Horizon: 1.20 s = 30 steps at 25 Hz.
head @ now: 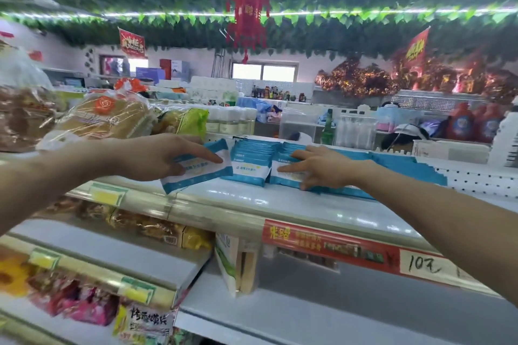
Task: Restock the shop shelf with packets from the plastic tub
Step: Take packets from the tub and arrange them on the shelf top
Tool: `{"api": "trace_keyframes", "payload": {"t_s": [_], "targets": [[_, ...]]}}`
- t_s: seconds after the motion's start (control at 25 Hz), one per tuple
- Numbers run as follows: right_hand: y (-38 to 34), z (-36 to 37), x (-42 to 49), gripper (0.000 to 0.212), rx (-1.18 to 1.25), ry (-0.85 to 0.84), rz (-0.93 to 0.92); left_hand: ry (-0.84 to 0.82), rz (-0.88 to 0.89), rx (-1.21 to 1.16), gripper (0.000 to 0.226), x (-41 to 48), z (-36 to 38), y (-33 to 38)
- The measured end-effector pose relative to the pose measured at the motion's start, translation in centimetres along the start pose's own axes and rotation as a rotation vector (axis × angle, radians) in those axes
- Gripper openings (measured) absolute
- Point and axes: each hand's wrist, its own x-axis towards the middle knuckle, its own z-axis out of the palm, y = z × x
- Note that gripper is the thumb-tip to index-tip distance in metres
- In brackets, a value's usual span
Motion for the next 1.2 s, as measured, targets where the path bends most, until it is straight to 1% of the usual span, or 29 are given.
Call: {"api": "trace_keyframes", "payload": {"t_s": [0.08,0.16,0.4,0.52,0.64,0.8,0.92,1.0,1.08,1.2], "targets": [[0.8,0.2,0.0,0.062,-0.089,0.021,-0.05,-0.002,-0.003,0.008,0.071,0.4,0.3,-0.1],[1.4,0.5,-0.1,0.061,-0.139,0.03,-0.06,0.0,-0.003,0.012,0.071,0.8,0.9,0.0],[1.7,0.6,-0.6,0.064,-0.144,0.035,-0.057,-0.03,-0.009,-0.011,0.071,3.2,1.9,1.3],[2.6,0.7,-2.3,0.065,-0.121,0.066,-0.054,-0.04,0.031,-0.006,0.069,5.4,1.6,2.9],[4.7,0.7,-5.5,0.065,-0.078,0.112,0.011,-0.036,0.101,0.011,0.066,8.8,1.2,5.3],[8.4,1.7,-11.4,0.063,-0.005,0.189,0.227,-0.038,0.211,0.088,0.067,14.5,1.7,9.2],[10.1,2.7,-16.0,0.062,0.009,0.228,0.317,-0.035,0.283,0.169,0.066,17.6,2.1,10.4],[11.0,3.1,-18.2,0.062,0.015,0.234,0.332,-0.041,0.252,0.171,0.066,18.3,1.3,9.4],[12.0,3.3,-19.6,0.06,0.039,0.251,0.343,-0.049,0.197,0.125,0.067,17.9,0.5,7.3],[13.1,4.4,-20.4,0.061,0.066,0.274,0.346,-0.121,0.124,0.046,0.069,16.6,0.6,3.9]]}}
